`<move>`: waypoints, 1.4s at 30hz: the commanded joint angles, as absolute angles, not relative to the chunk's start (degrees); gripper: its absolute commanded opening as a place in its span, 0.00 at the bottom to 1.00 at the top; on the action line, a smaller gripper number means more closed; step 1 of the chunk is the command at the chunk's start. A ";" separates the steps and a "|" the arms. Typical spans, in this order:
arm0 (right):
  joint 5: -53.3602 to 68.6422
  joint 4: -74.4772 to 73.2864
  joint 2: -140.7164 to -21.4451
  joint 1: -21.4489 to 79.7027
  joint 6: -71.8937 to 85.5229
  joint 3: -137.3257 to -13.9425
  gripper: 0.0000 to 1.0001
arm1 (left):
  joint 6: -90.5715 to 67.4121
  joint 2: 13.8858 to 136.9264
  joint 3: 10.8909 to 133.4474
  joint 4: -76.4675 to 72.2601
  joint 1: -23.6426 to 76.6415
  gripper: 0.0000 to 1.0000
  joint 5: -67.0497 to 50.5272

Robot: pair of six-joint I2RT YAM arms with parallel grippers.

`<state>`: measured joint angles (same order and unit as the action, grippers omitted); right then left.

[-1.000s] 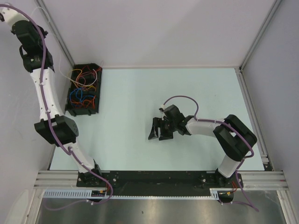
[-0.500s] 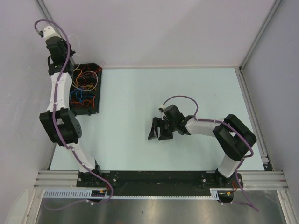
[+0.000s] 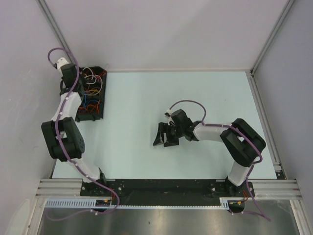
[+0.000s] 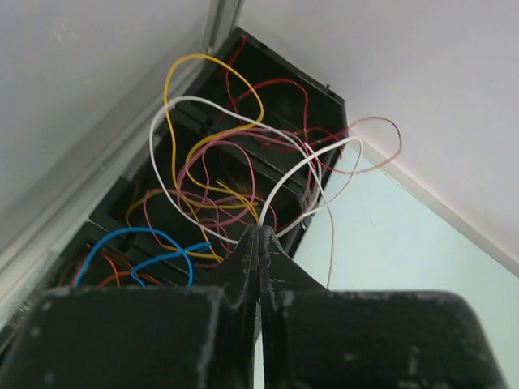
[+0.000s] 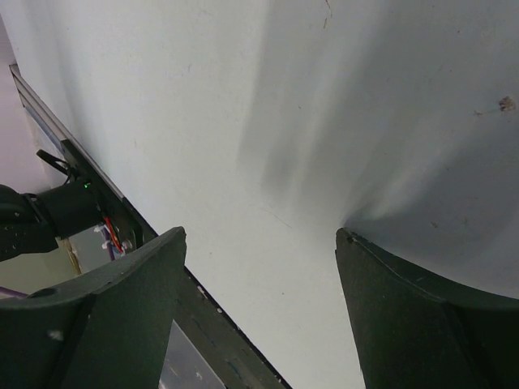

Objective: Untangle the cables

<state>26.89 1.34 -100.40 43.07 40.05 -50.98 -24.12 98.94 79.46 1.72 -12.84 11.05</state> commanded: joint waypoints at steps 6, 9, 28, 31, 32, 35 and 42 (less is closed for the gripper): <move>25.05 -1.32 -101.87 42.89 38.15 -50.89 0.80 | -30.06 85.52 68.20 -2.30 -12.04 0.00 8.79; 24.61 -2.11 -101.34 43.15 37.79 -50.89 0.79 | -29.97 82.45 67.15 -0.35 -11.87 0.00 9.31; 23.38 -2.99 -98.35 44.30 37.53 -50.27 0.79 | -23.64 97.99 78.76 7.49 -12.13 0.00 11.95; 23.82 -2.99 -98.96 44.03 37.09 -50.27 0.79 | -23.03 100.88 82.68 9.31 -12.39 0.00 11.95; 23.82 -3.08 -98.96 43.95 37.00 -50.27 0.79 | -22.33 103.68 84.36 10.27 -12.39 0.00 11.87; 24.26 -2.81 -99.58 43.51 36.65 -50.27 0.79 | -20.66 110.10 91.83 14.05 -12.74 0.00 11.16; 24.87 -3.17 -100.28 41.58 36.04 -50.19 0.79 | -17.49 119.86 101.33 15.38 -13.88 0.00 12.66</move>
